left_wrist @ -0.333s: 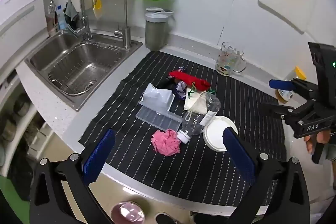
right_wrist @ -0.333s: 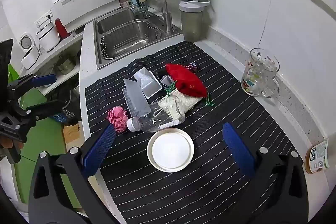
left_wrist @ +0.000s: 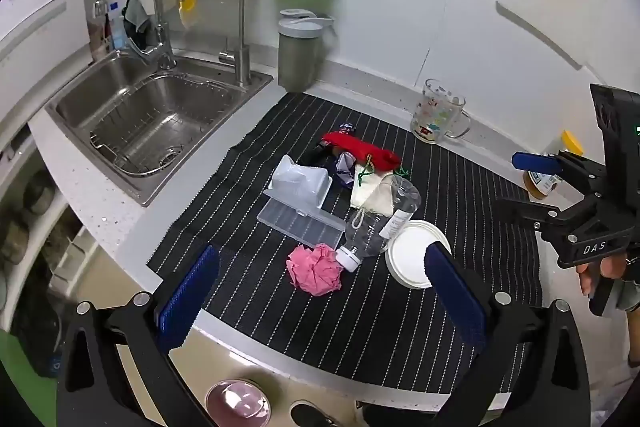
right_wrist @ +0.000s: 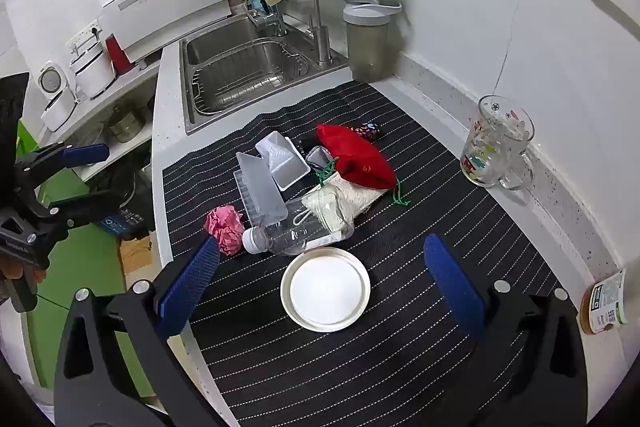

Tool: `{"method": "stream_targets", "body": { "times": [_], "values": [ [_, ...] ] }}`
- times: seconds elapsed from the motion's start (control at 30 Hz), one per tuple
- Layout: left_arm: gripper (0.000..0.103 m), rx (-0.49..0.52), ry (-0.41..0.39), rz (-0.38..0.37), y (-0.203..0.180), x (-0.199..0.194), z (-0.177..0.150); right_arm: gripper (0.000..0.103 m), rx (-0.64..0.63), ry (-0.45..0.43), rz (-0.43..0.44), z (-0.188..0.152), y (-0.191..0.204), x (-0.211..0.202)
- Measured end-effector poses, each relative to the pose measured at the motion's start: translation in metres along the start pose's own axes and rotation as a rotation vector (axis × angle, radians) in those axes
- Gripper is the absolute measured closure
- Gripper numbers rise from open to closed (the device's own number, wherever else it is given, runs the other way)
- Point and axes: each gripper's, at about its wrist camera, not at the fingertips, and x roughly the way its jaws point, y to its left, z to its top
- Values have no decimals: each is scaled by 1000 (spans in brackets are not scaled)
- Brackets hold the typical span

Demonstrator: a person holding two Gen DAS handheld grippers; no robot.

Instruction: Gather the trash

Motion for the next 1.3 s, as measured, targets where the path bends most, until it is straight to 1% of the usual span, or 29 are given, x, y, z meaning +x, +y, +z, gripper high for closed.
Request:
{"method": "stream_targets", "body": {
  "times": [0.13, 0.2, 0.9, 1.3],
  "values": [
    [5, 5, 0, 7, 0, 0, 1, 3, -3, 4, -2, 5, -1, 2],
    [5, 8, -2, 18, -1, 1, 2, 3, -5, 2, -4, 1, 1, 1],
    [5, 17, -16, 16, -1, -1, 3, 3, -10, 4, -1, -2, 0, 4],
    [5, 1, -17, 13, 3, -1, 2, 3, -9, 4, -2, -2, 0, 4]
  ]
}}
